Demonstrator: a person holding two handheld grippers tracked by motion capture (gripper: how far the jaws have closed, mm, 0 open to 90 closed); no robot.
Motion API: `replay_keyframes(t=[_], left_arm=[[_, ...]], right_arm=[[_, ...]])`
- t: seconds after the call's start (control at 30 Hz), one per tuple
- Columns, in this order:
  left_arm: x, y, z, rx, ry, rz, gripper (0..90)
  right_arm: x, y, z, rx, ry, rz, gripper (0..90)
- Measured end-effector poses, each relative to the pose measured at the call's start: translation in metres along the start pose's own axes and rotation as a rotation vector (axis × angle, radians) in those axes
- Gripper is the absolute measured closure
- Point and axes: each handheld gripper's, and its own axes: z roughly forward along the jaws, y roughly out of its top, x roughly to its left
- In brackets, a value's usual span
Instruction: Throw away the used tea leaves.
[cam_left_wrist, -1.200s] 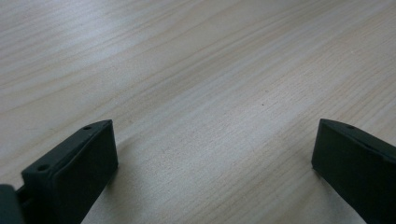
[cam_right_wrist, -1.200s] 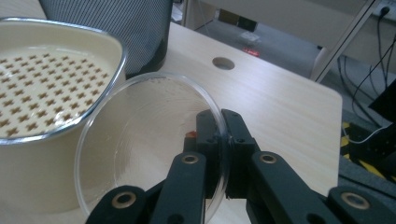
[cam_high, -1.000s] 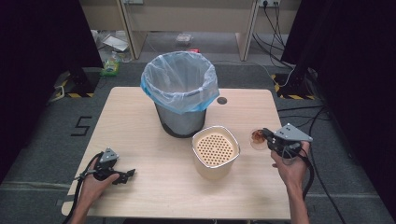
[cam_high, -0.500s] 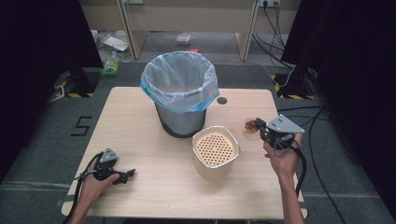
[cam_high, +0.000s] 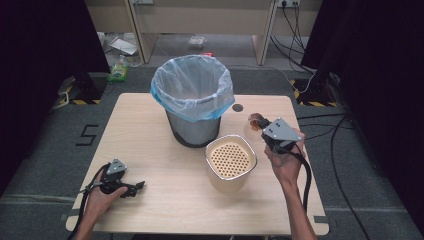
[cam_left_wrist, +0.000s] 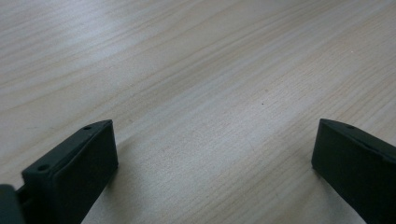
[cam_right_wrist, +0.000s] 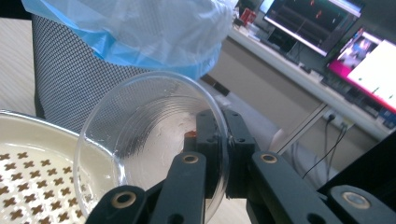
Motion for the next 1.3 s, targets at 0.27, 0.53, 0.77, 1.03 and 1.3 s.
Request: replay_keyframes(t=[0.27,0.53,0.77,1.03,1.3], left_arm=[[0.000,0.000,0.000,0.000,0.000,0.000,0.0],[0.000,0.000,0.000,-0.001,0.001,-0.001,0.0],[0.000,0.000,0.000,0.000,0.000,-0.001,0.0],[0.000,0.000,0.000,0.000,0.001,0.000,0.0],[0.000,0.000,0.000,0.000,0.001,-0.001,0.0]], right_arm=[[0.020,0.009,0.007,-0.050,-0.060,-0.171,87.4],[0.035,0.014,0.004,-0.109,-0.111,-0.300,87.6],[0.061,0.015,0.005,-0.134,-0.188,-0.542,88.0],[0.076,0.008,0.008,-0.144,-0.228,-0.650,88.2],[0.091,0.003,0.007,-0.123,-0.263,-0.797,88.2]])
